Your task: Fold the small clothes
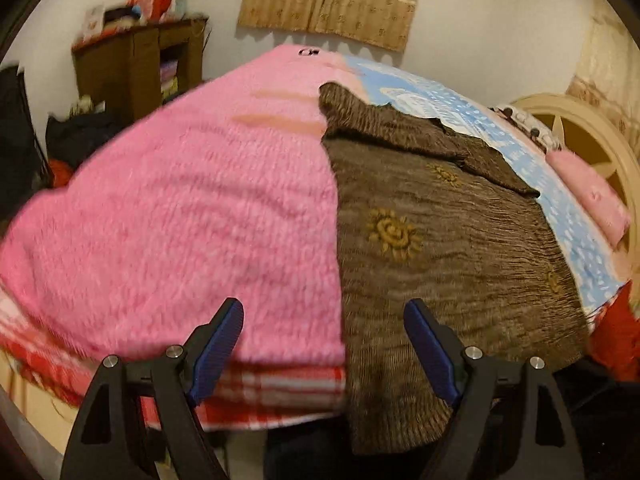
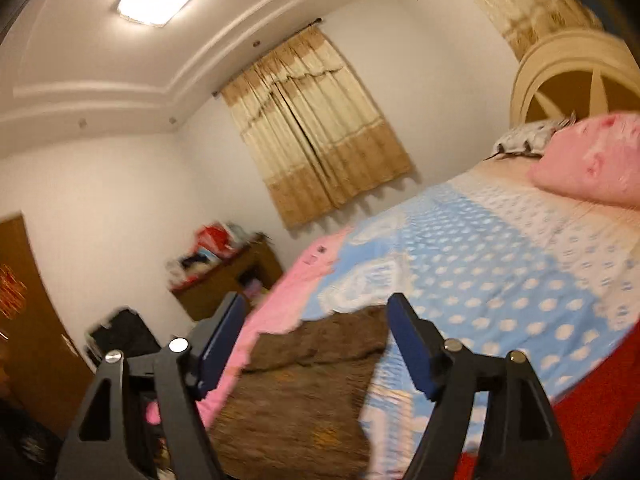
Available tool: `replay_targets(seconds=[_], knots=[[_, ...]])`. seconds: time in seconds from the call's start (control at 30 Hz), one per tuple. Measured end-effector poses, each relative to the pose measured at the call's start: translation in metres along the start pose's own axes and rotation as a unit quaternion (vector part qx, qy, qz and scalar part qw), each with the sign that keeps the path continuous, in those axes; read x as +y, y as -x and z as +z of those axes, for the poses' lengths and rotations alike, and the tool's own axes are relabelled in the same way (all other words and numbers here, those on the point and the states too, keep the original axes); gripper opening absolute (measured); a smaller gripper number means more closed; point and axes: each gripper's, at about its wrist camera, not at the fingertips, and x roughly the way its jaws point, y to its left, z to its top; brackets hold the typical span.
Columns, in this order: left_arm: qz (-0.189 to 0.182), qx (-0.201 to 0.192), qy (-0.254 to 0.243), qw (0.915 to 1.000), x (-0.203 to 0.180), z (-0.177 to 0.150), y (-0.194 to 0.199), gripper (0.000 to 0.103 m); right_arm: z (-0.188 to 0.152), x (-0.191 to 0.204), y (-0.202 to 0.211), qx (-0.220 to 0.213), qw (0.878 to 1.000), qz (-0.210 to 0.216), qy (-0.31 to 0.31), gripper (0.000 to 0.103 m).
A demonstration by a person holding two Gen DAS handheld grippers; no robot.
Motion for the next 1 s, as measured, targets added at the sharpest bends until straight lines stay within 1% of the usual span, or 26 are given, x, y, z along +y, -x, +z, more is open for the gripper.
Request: replay_targets(seconds=[0.07,0.13,0.17,0.2,0.23,0.27,0.3,0.33,0.4,0.5,0.57,0.63,0.67,0.73,0.77,0.87,0.9,0.97,1.0], knots=[[-0.028,0.024,0.022,0.9991,0.004,-0.009,-0.003,0.083,-0.017,-0.002,-0.017,0.037,0.999,-0.01,-0.005,0.077],[-0.038,0.035,0.021,0.9985,0.002,-0.019,-0.004,0.083,-0.043,-0.006,-0.046,0.094,0.995,-0.026,-0.014,0.076],[-0.039,0.038,0.017,0.9984,0.0,-0.024,-0.003,0.083,-0.061,-0.008,-0.067,0.135,0.99,-0.038,-0.018,0.075],[-0.043,0.043,0.012,0.9981,-0.002,-0.029,-0.003,0.083,-0.074,-0.009,-0.081,0.163,0.985,-0.043,-0.021,0.073],[-0.053,0.048,0.008,0.9974,-0.004,-0.035,-0.003,0.083,-0.088,-0.011,-0.094,0.191,0.98,-0.047,-0.023,0.068],[-0.066,0.048,0.009,0.9966,-0.006,-0.038,-0.002,0.083,-0.102,-0.013,-0.109,0.22,0.974,-0.048,-0.026,0.067],[-0.078,0.047,0.012,0.9958,-0.009,-0.042,-0.003,0.083,-0.116,-0.016,-0.122,0.244,0.968,-0.046,-0.033,0.066],[-0.085,0.049,0.012,0.995,-0.011,-0.044,-0.005,0.083,-0.127,-0.021,-0.132,0.259,0.964,-0.042,-0.043,0.066],[-0.098,0.06,0.008,0.9933,-0.018,-0.047,-0.011,0.083,-0.147,-0.034,-0.147,0.282,0.956,-0.035,-0.077,0.066],[-0.092,0.069,-0.002,0.9933,-0.023,-0.051,-0.02,0.083,-0.174,-0.05,-0.156,0.307,0.945,-0.035,-0.112,0.066],[-0.094,0.076,-0.005,0.9927,-0.024,-0.055,-0.025,0.083,-0.185,-0.059,-0.158,0.317,0.94,-0.034,-0.124,0.066],[-0.098,0.071,-0.007,0.9926,-0.024,-0.056,-0.025,0.083,-0.198,-0.062,-0.155,0.325,0.936,-0.044,-0.128,0.066],[-0.099,0.066,-0.01,0.9928,-0.025,-0.055,-0.024,0.082,-0.198,-0.063,-0.151,0.327,0.935,-0.047,-0.13,0.066],[-0.097,0.06,-0.02,0.9933,-0.029,-0.054,-0.023,0.076,-0.204,-0.063,-0.153,0.334,0.932,-0.048,-0.132,0.066],[-0.099,0.062,-0.025,0.9928,-0.031,-0.054,-0.023,0.07,-0.206,-0.062,-0.152,0.339,0.93,-0.047,-0.131,0.066],[-0.107,0.068,-0.036,0.9912,-0.034,-0.055,-0.025,0.066,-0.217,-0.055,-0.156,0.362,0.925,-0.043,-0.112,0.066],[-0.11,0.072,-0.038,0.9906,-0.035,-0.056,-0.026,0.06,-0.219,-0.053,-0.158,0.365,0.924,-0.044,-0.105,0.066],[-0.117,0.078,-0.04,0.9892,-0.037,-0.057,-0.027,0.056,-0.223,-0.049,-0.16,0.375,0.921,-0.036,-0.101,0.066],[-0.119,0.077,-0.043,0.9889,-0.038,-0.058,-0.027,0.056,-0.226,-0.047,-0.162,0.385,0.917,-0.027,-0.103,0.062]])
